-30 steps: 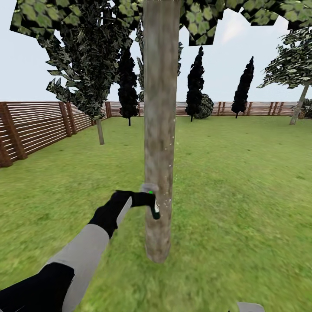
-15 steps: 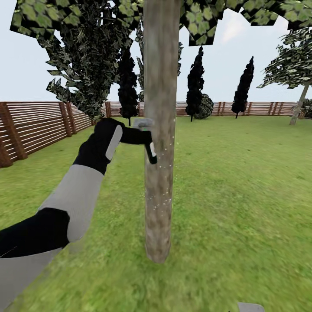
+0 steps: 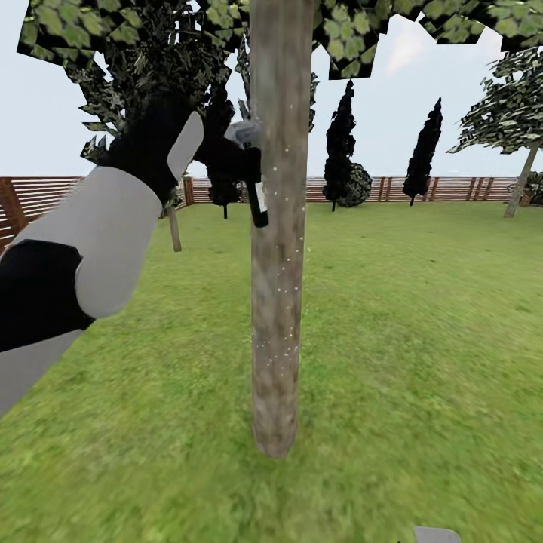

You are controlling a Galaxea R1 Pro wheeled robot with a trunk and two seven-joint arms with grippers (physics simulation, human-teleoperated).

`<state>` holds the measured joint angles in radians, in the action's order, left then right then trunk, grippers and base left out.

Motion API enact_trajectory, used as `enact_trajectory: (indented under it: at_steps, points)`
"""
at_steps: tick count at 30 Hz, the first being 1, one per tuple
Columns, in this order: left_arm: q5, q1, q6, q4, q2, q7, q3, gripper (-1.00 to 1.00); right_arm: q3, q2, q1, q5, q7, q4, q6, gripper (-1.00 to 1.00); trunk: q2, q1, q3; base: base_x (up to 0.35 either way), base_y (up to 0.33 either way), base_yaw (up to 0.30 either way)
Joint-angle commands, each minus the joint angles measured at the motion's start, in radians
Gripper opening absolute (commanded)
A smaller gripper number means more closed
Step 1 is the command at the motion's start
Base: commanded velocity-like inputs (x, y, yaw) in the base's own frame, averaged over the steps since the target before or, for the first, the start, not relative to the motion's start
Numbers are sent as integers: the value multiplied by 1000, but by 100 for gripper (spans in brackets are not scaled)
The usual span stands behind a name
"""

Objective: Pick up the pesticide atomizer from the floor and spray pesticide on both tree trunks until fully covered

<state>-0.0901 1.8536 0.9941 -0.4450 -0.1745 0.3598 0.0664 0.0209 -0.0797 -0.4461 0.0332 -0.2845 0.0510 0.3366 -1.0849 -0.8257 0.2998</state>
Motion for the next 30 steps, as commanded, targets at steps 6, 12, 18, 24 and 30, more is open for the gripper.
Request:
enact_trajectory:
  at_steps: [6,12,18,24,30]
  points:
    - [-14,3,-2,135,87,-24,-7,-100,2,0,-2,4,-2,4,7,100,-1,0,1,0,0,0]
    - [-17,2,-103,388,51,-26,-8,-100,1,1,-2,4,-2,4,7,100,-1,0,1,0,0,0]
    - [-19,-39,-133,416,0,-24,-8,-100,1,1,-2,4,-2,4,7,100,-1,0,1,0,0,0]
    - [-13,-199,-234,416,0,-27,-9,-100,1,3,-2,4,-2,4,7,100,-1,0,1,0,0,0]
    - [-11,-396,-384,416,0,-27,-8,-100,1,5,-2,5,-2,4,7,100,-1,0,1,0,0,0]
